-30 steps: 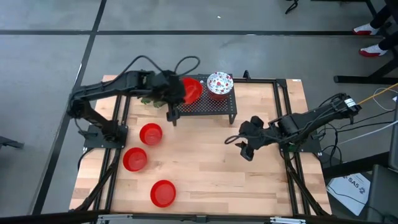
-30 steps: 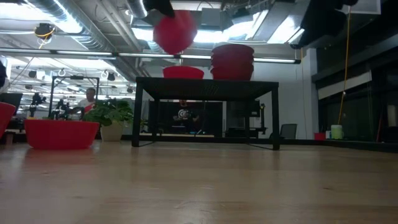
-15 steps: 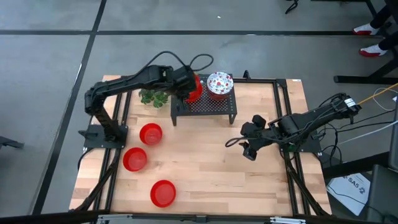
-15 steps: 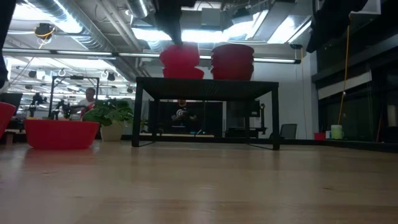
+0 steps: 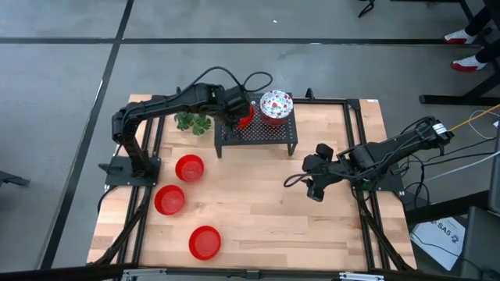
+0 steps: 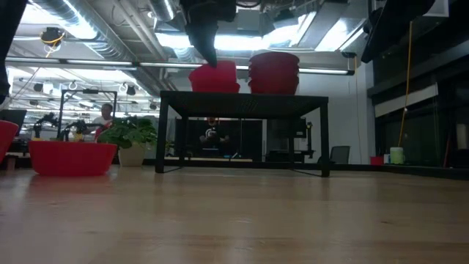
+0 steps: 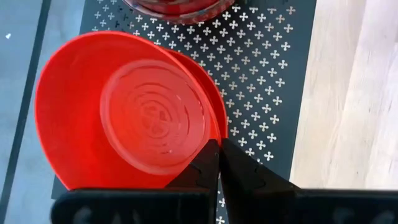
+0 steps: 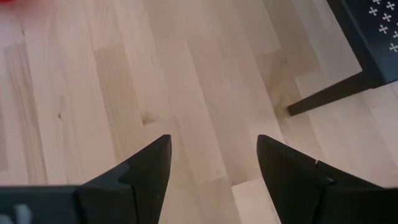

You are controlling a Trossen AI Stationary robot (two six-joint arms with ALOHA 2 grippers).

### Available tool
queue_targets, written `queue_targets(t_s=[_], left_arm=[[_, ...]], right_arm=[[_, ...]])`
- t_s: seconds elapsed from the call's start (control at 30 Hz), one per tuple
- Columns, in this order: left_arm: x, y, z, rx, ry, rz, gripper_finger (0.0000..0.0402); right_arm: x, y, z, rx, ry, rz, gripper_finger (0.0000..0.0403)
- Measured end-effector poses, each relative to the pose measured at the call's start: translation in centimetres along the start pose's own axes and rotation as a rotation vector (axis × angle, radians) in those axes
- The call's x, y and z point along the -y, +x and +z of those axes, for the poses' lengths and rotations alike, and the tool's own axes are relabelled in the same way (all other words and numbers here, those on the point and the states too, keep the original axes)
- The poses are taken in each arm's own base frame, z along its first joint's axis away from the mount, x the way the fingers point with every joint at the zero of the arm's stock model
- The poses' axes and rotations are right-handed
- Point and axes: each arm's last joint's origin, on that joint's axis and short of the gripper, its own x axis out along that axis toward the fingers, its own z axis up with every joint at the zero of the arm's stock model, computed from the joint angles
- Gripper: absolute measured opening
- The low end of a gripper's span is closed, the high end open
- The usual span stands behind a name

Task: Pick & Place Mini bowls
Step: Stack the red bowl on the top of the red bowl on the shelf, then stack the top red bowl on the top of the red bowl on the shelf

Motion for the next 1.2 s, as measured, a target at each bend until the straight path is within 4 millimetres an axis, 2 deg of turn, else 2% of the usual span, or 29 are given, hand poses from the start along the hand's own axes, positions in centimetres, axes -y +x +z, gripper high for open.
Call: queue_targets(t_s=[0.43,0.87,1.03,1.2], left_arm=[[-0.1,0.0,0.2,0.018,-0.019,0.013,0.0011],[-0.2,-0.1,0.3,0.033,-0.026,0.06,0.0129],[-0.2,-2.0,1.1,0.106,-0.048,0.051,0.0142],[0.1,-4.6,2.1,0.203,-0.069,0.048,0.0143]], right_arm=[[0.0,0.0,0.0,0.0,-0.025,0.0,0.0236],[0.0,0.0,0.0,0.0,-0.031,0.0,0.0236],[0.0,0.0,0.0,-0.004,-0.051,-0.002,0.0236],[-0.1,0.0,0.0,-0.016,0.019,0.022,0.0236]])
